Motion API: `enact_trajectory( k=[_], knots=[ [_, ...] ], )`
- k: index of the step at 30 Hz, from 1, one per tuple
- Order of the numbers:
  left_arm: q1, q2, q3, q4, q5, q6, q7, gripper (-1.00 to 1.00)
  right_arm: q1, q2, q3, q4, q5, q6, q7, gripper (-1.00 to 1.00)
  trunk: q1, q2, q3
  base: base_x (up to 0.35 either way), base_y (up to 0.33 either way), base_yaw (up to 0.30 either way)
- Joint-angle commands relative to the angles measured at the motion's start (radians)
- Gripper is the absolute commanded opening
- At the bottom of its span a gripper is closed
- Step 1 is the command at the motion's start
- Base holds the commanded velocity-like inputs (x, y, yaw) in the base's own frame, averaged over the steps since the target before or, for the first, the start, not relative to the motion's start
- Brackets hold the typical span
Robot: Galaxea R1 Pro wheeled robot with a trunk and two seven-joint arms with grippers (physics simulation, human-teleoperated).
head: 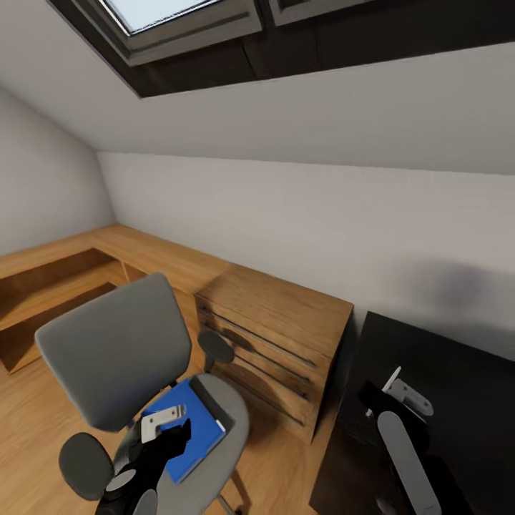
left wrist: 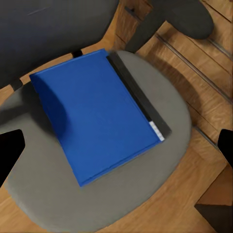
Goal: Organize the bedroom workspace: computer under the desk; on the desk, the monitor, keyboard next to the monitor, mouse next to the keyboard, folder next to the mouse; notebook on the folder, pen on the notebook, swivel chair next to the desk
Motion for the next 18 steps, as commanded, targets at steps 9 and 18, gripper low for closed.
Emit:
enact_trajectory(
  k=[9, 18],
  knots=[
    [0.000, -0.001, -0.002, -0.003, 0.010, 0.005, 0.009, 1.00, -0.001, -0.007, -0.003, 0.030, -0.001, 0.001, 0.035, -1.00, 0.001, -0.001, -0.001, 0.213, -0.003, 0.000],
    [0.000, -0.004, -0.003, -0.004, 0.010, 0.004, 0.010, 1.00, -0.008, -0.012, -0.114, 0.157, -0.006, 0.001, 0.042, -1.00, 0.001, -0.001, -0.001, 0.007, 0.000, 0.000]
  ],
)
